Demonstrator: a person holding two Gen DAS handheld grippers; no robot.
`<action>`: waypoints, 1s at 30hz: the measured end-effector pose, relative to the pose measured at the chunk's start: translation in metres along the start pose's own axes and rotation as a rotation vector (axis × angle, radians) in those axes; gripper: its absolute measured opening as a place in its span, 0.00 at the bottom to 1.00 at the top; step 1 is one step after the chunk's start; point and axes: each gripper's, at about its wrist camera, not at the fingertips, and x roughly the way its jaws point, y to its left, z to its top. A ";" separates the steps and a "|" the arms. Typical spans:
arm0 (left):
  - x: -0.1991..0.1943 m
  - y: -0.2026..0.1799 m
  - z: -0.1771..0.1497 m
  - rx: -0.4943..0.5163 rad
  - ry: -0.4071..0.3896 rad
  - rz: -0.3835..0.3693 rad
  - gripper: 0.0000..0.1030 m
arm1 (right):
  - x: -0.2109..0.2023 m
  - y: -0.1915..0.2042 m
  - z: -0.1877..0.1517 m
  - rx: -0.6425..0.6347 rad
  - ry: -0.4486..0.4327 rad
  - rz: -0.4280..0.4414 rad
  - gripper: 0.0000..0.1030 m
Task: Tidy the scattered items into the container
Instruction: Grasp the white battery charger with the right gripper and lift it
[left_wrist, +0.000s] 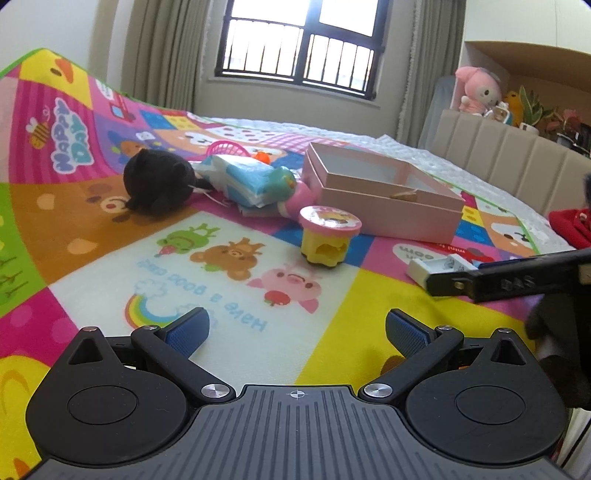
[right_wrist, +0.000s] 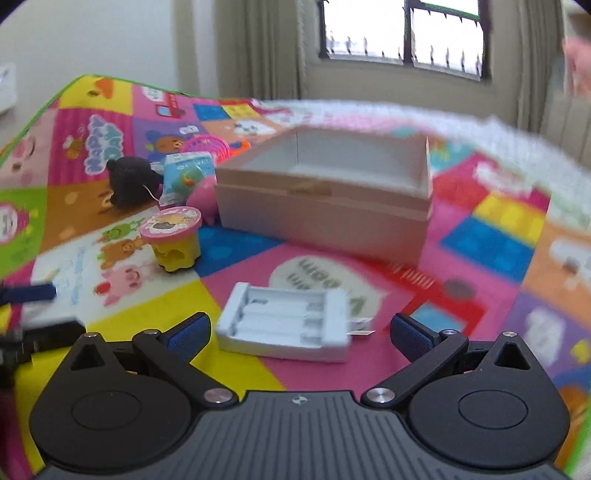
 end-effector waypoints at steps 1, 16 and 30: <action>0.000 0.000 0.001 0.004 0.004 0.002 1.00 | 0.005 0.001 0.001 0.016 0.010 -0.011 1.00; 0.077 -0.029 0.059 0.211 -0.017 -0.014 0.99 | -0.050 -0.004 -0.016 -0.024 -0.092 -0.118 0.88; 0.045 -0.044 0.059 0.296 -0.045 -0.098 0.59 | -0.083 0.010 -0.032 -0.164 -0.106 -0.090 0.88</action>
